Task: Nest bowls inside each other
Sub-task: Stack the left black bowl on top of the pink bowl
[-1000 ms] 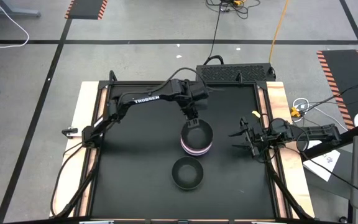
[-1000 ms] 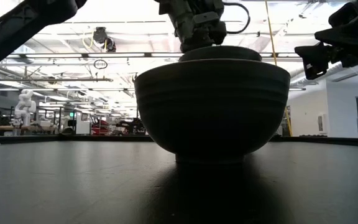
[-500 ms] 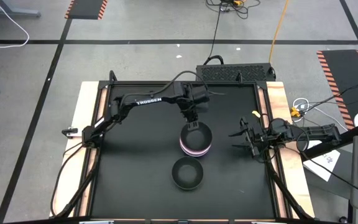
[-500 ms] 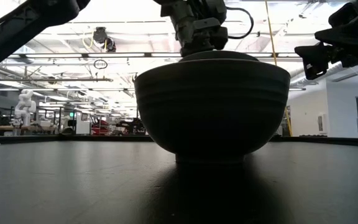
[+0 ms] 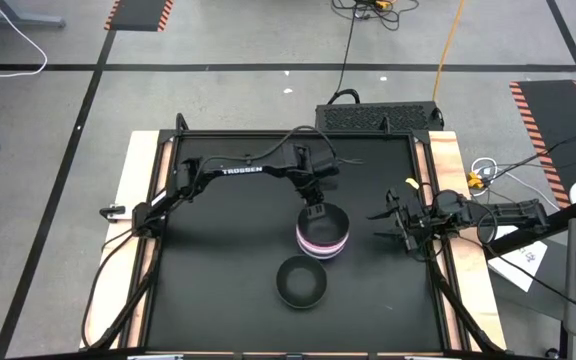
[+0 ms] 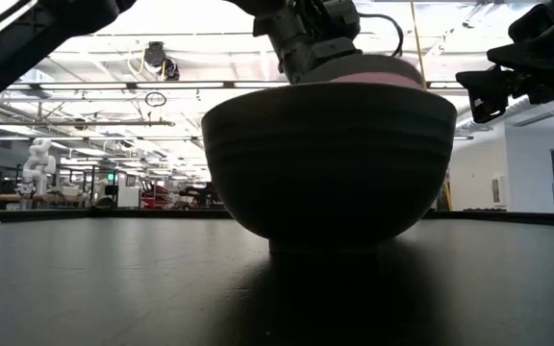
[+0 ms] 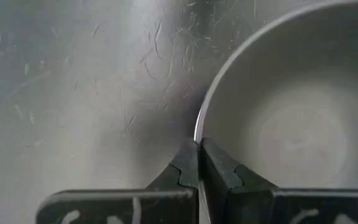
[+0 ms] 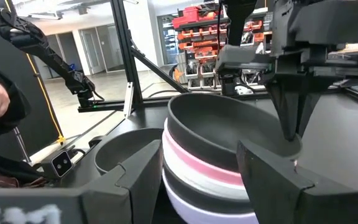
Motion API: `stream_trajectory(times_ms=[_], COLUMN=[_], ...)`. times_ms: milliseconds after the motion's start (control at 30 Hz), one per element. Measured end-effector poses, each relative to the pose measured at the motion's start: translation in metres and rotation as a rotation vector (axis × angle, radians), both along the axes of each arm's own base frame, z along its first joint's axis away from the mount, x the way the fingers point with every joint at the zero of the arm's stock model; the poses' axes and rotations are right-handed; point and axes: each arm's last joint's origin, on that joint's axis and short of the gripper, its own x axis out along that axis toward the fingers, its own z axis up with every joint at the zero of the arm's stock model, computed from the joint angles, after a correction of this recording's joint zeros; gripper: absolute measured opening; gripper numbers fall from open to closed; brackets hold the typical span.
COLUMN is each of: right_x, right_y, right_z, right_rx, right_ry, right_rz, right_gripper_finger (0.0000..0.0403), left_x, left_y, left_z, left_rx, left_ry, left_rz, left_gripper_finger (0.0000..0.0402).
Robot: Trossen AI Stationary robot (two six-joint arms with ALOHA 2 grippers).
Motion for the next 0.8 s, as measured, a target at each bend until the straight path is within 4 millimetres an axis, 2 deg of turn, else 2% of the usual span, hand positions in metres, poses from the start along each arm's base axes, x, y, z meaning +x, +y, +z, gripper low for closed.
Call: stream_trajectory(times_ms=[200,367,800], right_x=[0.0,0.0,0.0], right_y=[0.0,0.0,0.0], right_z=[0.0,0.0,0.0], right_rx=[0.0,0.0,0.0], right_ry=[0.0,0.0,0.0], right_rz=[0.0,0.0,0.0], right_gripper_finger=[0.0199,0.0199,0.0199], left_x=[0.0,0.0,0.0], left_y=[0.0,-0.008,-0.063], left_z=[-0.002,0.002,0.004], left_rx=[0.01,0.06,0.318], left_ry=[0.001,0.005,0.045], left_rz=[0.006,0.009,-0.002], left_gripper_finger=[0.0002,0.0004,0.0003])
